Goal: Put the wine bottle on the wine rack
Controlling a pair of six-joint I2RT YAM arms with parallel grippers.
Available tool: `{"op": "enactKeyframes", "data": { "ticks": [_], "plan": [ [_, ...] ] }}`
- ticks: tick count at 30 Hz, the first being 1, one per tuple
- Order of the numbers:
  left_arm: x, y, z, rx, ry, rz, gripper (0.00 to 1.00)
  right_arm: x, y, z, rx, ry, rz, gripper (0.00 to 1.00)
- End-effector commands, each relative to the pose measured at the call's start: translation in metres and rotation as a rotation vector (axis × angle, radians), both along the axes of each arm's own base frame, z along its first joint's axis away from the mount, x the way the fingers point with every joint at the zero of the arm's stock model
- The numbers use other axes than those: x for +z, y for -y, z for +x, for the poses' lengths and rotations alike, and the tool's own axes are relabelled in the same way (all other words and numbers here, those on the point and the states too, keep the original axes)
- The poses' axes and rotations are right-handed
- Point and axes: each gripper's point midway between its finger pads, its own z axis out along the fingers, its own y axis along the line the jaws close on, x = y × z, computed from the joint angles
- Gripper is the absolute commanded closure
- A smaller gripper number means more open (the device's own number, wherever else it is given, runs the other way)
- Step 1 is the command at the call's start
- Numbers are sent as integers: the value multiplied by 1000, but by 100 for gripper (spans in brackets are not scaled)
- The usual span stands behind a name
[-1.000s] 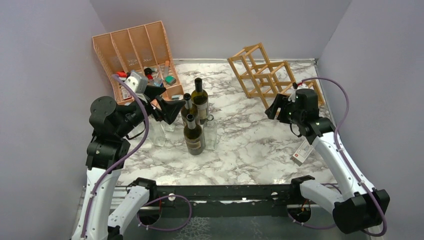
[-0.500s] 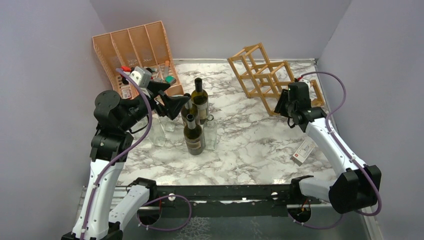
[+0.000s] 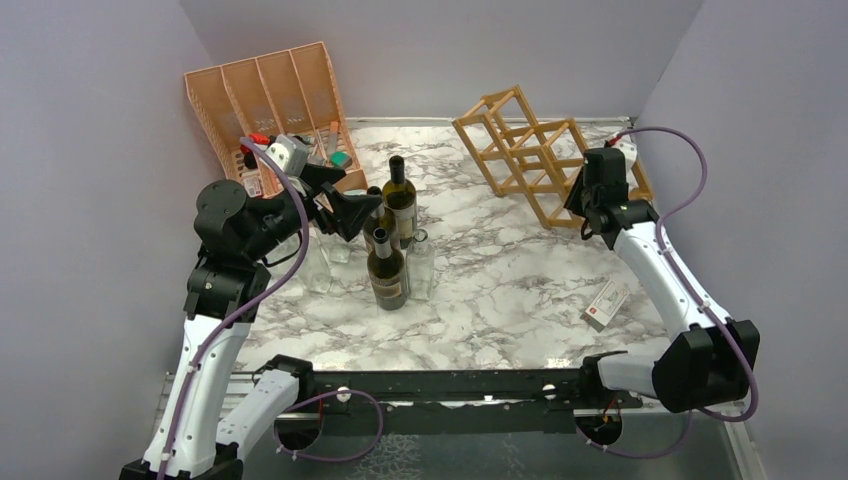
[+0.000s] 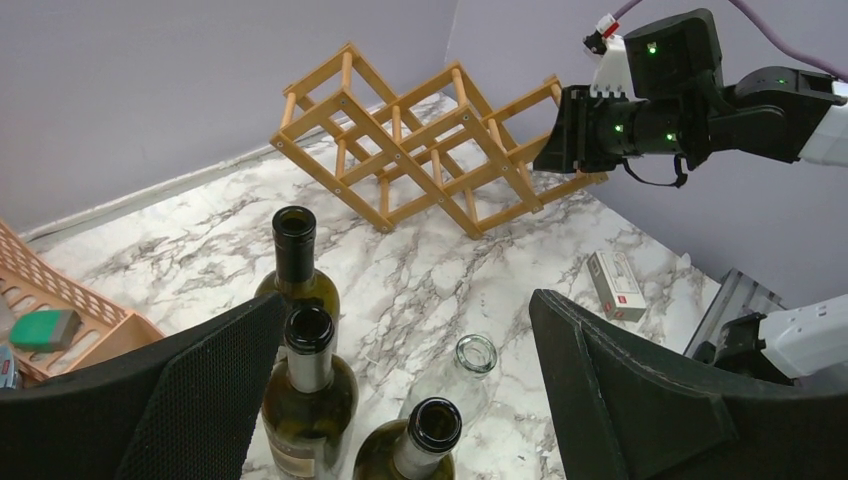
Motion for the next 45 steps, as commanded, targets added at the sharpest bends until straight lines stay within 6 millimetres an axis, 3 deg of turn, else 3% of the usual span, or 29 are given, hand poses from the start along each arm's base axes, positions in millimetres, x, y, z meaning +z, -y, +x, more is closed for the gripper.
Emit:
{"op": "enactKeyframes", "data": {
  "ticks": [1,3,8,15,21,26,33,45],
  "plan": [
    [6,3,-5,-23,44,5,1,10,12,7,-52,25,-21,59],
    [6,3,-6,-22,44,7,1,13,2,6,8,26,8,57],
    [3,1,-3,-3,34,7,1,27,-53,-10,348,28,139,48],
    [3,-2,4,34,24,3,1,70,-159,-68,959,158,399,38],
    [5,-4,7,54,21,-6,1,102,-240,-116,1235,286,360,28],
    [6,-5,6,60,17,-15,1,116,-274,-129,1376,372,368,26],
    [8,-5,6,64,8,-25,1,107,-323,-135,1511,405,321,26],
    [8,-4,8,58,3,-24,1,80,-352,-118,1599,469,198,33]
  ]
}}
